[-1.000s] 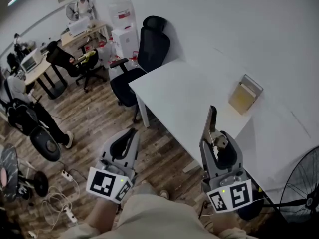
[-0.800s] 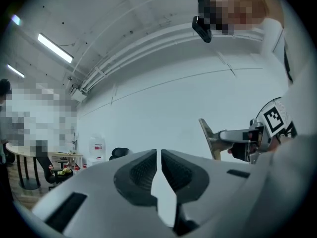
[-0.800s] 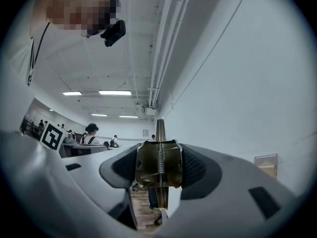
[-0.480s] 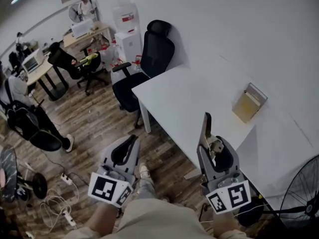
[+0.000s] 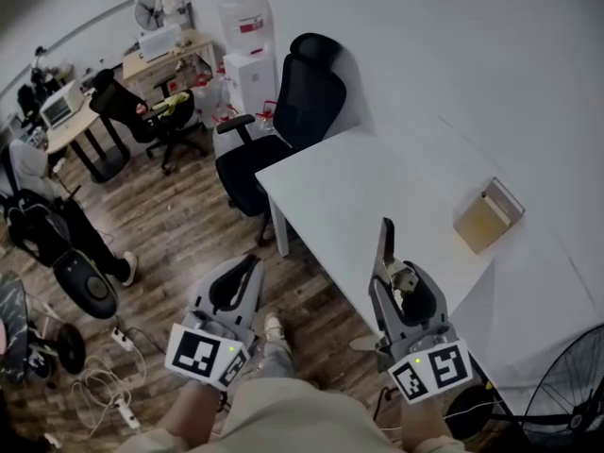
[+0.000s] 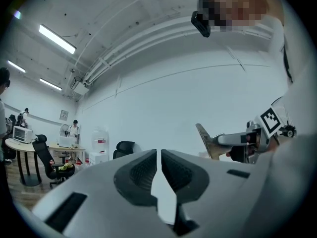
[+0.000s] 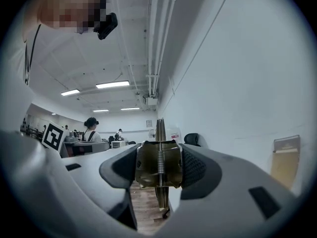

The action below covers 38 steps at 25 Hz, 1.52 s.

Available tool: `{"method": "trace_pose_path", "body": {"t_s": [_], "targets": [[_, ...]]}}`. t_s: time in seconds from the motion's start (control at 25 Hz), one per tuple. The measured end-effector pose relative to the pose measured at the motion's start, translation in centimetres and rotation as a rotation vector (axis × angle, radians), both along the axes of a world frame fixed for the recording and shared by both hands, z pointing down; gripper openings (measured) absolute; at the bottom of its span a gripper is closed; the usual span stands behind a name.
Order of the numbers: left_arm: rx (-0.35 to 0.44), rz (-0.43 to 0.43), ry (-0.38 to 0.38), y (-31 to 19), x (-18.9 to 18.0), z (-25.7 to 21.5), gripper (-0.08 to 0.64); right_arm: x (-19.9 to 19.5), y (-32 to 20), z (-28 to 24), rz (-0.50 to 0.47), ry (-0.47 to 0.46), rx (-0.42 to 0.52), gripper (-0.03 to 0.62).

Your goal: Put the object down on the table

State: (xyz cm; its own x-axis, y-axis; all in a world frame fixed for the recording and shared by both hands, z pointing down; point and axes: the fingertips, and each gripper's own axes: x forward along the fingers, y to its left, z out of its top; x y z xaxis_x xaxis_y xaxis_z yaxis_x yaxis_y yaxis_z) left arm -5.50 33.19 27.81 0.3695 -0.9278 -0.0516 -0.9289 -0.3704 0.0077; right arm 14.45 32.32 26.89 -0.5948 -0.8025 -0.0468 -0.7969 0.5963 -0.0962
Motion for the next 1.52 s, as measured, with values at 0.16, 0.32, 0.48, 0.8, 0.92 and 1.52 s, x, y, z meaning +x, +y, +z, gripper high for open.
{"method": "trace_pose_path", "body": {"t_s": [0.16, 0.32, 0.48, 0.8, 0.92, 1.52], "targets": [[-0.023, -0.014, 0.002, -4.1, -2.5, 0.7, 0.043, -2.6, -4.4, 0.9, -0.021, 0.005, -0.032, 0.238], [-0.050, -0.019, -0.002, -8.4, -4.6, 1.5, 0.043, -4.8, -9.0, 1.6, -0.026, 0.003, -0.060, 0.238], [-0.071, -0.011, 0.000, -12.8, -7.2, 2.1, 0.043, -7.3, -13.4, 2.3, -0.018, 0.008, -0.085, 0.238], [-0.119, 0.043, 0.000, -22.5, -11.7, 2.9, 0.043, -11.9, -22.9, 3.8, 0.029, 0.003, -0.155, 0.238], [-0.124, 0.077, -0.004, -25.2, -12.7, 3.2, 0.043, -13.3, -25.5, 4.3, 0.048, -0.006, -0.169, 0.238], [-0.190, 0.177, -0.064, -35.1, -11.5, 5.5, 0.043, -11.6, -34.8, 6.9, 0.189, -0.047, -0.214, 0.238]]}}
